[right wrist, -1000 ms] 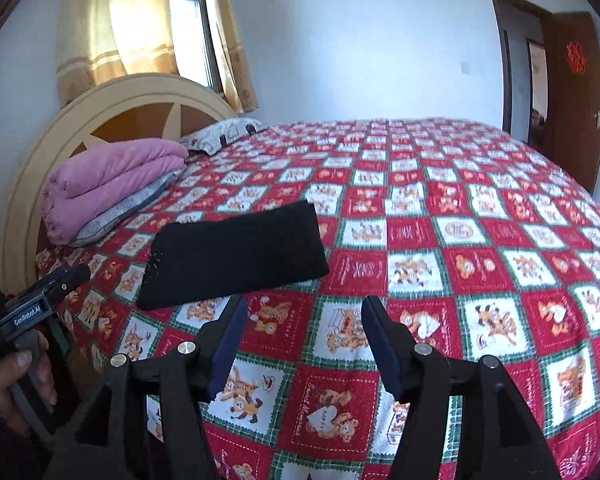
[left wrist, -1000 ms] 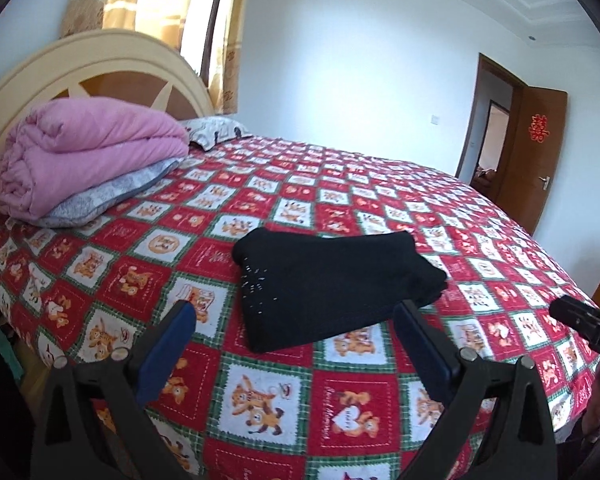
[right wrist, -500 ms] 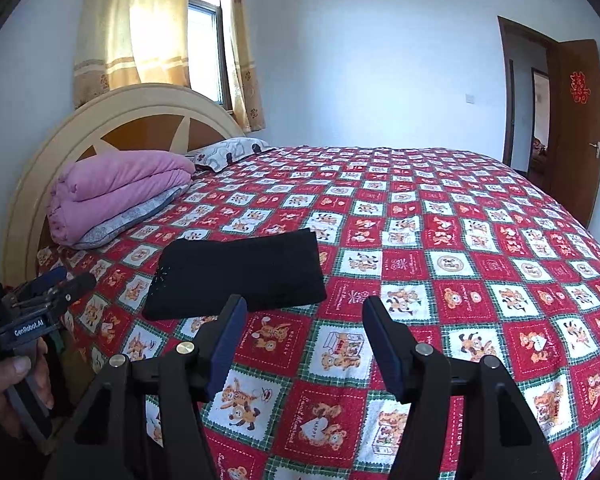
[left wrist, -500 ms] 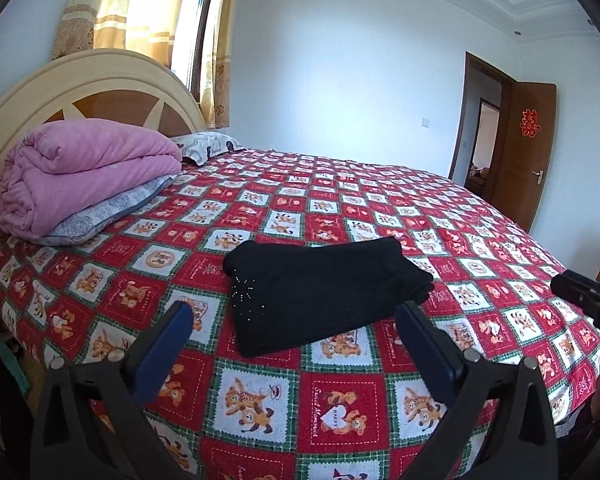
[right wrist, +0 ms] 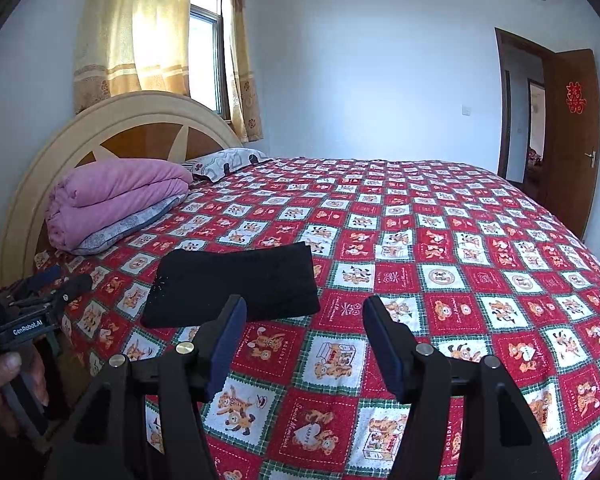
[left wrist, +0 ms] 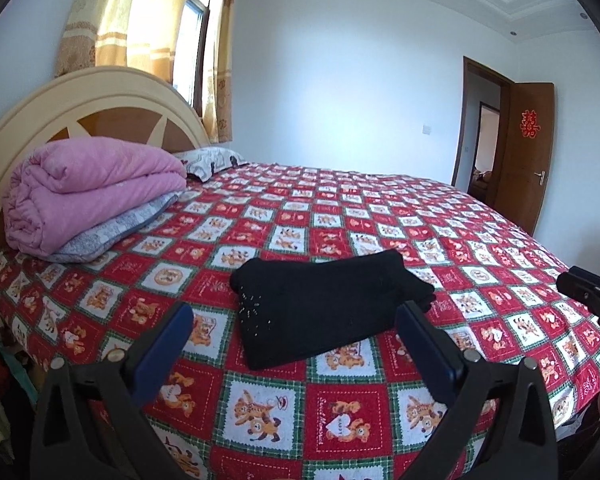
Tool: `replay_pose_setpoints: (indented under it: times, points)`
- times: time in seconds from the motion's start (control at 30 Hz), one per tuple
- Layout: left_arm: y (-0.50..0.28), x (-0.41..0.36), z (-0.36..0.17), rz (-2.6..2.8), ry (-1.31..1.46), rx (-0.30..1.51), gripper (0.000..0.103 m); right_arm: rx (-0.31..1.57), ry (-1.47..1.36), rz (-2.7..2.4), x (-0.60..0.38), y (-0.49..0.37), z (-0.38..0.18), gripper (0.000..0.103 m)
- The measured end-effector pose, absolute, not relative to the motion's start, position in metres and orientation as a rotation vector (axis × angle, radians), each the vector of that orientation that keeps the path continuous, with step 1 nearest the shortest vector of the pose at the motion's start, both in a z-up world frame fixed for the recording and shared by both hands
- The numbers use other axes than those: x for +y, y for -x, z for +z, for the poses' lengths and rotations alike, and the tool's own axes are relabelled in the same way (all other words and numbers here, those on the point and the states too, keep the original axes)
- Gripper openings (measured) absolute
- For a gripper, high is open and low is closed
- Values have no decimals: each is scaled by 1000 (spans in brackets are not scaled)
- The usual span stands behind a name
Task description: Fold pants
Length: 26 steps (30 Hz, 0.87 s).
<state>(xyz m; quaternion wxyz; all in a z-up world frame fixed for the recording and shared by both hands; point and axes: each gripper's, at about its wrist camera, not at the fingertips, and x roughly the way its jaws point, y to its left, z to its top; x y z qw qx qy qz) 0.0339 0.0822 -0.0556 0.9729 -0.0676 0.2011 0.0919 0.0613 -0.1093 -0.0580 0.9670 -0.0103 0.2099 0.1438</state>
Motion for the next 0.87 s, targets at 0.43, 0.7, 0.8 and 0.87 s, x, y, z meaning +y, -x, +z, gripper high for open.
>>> replay_pose_setpoints:
  times: [0.43, 0.7, 0.8, 0.87]
  points:
    - [-38, 78, -54, 175, 145, 408, 103, 420, 40, 282, -106, -60, -58, 62]
    - [-38, 82, -61, 184, 163, 415, 103, 430, 47, 282, -105, -62, -61, 62]
    - [-37, 82, -61, 180, 153, 409, 103, 432, 51, 284, -103, -62, -63, 62]
    - [-38, 81, -61, 171, 157, 408, 103, 434, 52, 284, -103, -63, -63, 62]
